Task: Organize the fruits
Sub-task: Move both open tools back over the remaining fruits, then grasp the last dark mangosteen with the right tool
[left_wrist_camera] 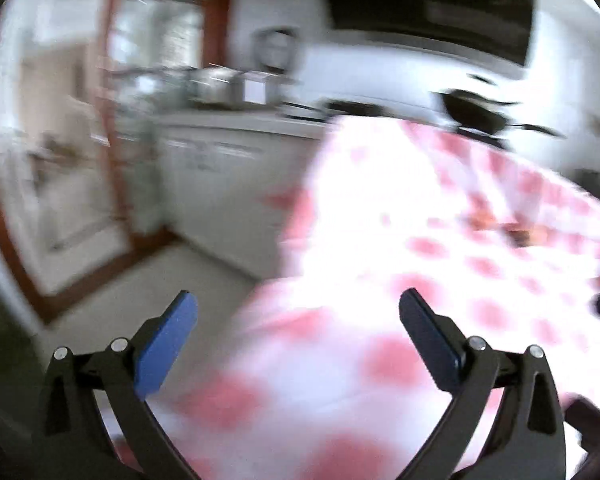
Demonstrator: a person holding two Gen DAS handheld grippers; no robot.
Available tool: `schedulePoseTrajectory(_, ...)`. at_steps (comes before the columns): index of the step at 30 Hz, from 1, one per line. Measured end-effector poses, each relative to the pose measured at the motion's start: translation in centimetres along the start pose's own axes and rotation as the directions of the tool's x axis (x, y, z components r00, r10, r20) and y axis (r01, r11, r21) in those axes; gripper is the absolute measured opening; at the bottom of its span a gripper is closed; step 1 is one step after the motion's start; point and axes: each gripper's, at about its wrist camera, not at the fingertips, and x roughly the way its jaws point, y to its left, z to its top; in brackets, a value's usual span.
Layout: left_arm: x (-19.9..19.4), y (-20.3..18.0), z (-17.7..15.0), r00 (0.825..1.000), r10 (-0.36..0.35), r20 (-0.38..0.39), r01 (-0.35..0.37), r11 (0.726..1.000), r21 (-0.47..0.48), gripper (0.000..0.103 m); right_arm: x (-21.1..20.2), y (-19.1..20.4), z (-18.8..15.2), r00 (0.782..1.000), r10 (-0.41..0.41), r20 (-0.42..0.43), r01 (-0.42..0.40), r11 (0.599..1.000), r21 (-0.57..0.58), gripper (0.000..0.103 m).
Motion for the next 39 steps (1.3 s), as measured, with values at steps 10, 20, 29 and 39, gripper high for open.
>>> schedulePoseTrajectory(10, 17.5, -22.4, 3.9, 0.977, -0.155, -0.147, 0.157, 0.988, 0.002, 0.101, 4.0, -22.5, -4.9, 0.941, -0.29, -0.174, 0.336, 0.86, 0.383, 0.087)
schedulePoseTrajectory(20, 28.2, -27.3, 6.3, 0.964, -0.176, -0.198, 0.163, 0.983, -0.08, 0.101, 2.5, -26.8, -7.3, 0.962, -0.229, -0.147, 0.271, 0.766, 0.582, 0.087)
schedulePoseTrajectory(29, 28.8, -25.7, 6.1, 0.944, -0.273, -0.185, 0.257, 0.961, -0.105, 0.101, 6.5, -26.6, -6.7, 0.95, -0.219, -0.221, 0.308, 0.771, 0.558, 0.081)
schedulePoseTrajectory(39, 29.4, -24.9, 6.0, 0.94, -0.261, -0.218, 0.232, 0.961, -0.152, 0.101, 18.3, -31.4, -4.1, 0.892, -0.169, -0.419, 0.389, 0.759, 0.522, 0.055)
